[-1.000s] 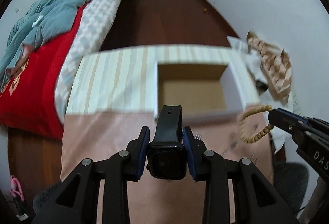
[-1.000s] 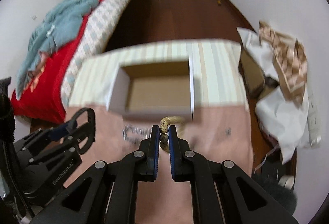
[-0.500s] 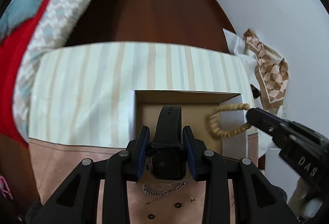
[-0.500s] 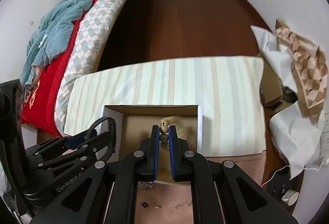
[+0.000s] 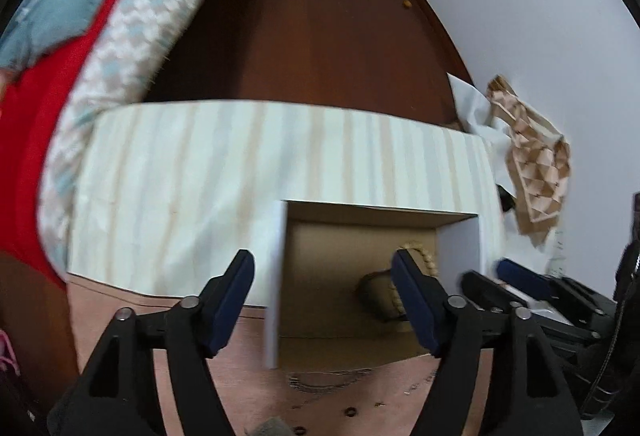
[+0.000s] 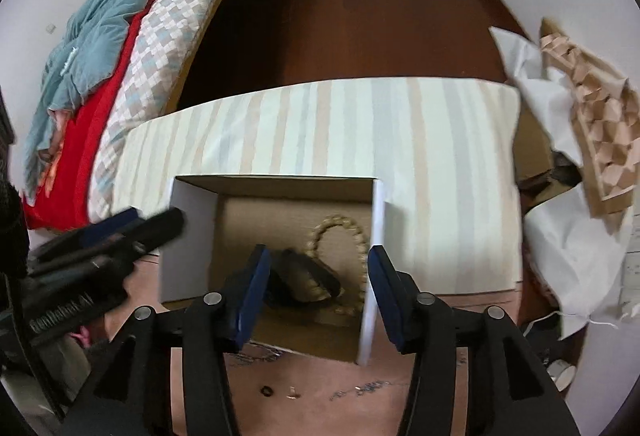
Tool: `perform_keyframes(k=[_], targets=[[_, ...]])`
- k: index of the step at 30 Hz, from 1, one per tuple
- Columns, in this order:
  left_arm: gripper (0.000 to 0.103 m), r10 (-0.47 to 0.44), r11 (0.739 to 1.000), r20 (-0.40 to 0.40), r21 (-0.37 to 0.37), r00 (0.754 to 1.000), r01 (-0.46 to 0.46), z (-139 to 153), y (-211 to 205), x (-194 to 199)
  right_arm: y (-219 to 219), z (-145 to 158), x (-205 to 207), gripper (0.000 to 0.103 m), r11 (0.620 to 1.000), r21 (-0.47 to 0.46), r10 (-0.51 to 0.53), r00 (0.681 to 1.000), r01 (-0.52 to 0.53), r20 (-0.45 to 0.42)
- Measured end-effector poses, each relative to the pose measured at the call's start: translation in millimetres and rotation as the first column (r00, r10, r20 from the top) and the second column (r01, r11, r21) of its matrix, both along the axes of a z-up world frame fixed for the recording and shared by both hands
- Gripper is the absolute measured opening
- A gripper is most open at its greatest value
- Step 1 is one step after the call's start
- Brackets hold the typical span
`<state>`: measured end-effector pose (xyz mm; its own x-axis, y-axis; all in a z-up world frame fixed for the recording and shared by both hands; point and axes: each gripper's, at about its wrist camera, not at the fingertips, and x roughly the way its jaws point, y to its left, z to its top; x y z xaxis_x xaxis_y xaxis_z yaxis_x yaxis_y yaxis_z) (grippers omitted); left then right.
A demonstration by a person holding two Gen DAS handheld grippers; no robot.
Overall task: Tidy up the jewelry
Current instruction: 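Carry the watch and bead bracelet into the white box and open both tools, then grasp the silver chain bracelet with the left tool while the right tool grasps the stone-link bracelet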
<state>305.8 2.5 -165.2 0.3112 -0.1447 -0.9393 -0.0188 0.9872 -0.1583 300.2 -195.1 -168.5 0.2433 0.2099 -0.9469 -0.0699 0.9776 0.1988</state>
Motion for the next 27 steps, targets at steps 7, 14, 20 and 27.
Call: perform_keyframes(k=[7, 14, 20, 27], targets=[[0.1, 0.041, 0.98, 0.103, 0.191, 0.994, -0.06, 10.3, 17.1, -30.4, 3.2, 11.0, -29.5, 0.091, 0.971, -0.237, -0.022, 0.997, 0.041, 0.08], [0.102, 0.03, 0.966, 0.151, 0.25, 0.988, -0.067, 13.4, 17.8, -57.0, 9.0, 13.9, -54.5, 0.093, 0.964, -0.259, -0.032, 0.992, 0.063, 0.122], [0.102, 0.043, 0.958, 0.212, 0.269, 0.976, -0.101, 37.1, 21.7, -82.7, 12.9, 32.9, -80.9, 0.1, 0.965, -0.249, -0.042, 0.985, 0.084, 0.167], [0.102, 0.038, 0.955, 0.262, 0.275, 0.964, -0.112, 65.0, 22.7, -117.7, 16.6, 65.6, -115.2, 0.101, 0.972, -0.214, -0.05, 0.972, 0.101, 0.23]])
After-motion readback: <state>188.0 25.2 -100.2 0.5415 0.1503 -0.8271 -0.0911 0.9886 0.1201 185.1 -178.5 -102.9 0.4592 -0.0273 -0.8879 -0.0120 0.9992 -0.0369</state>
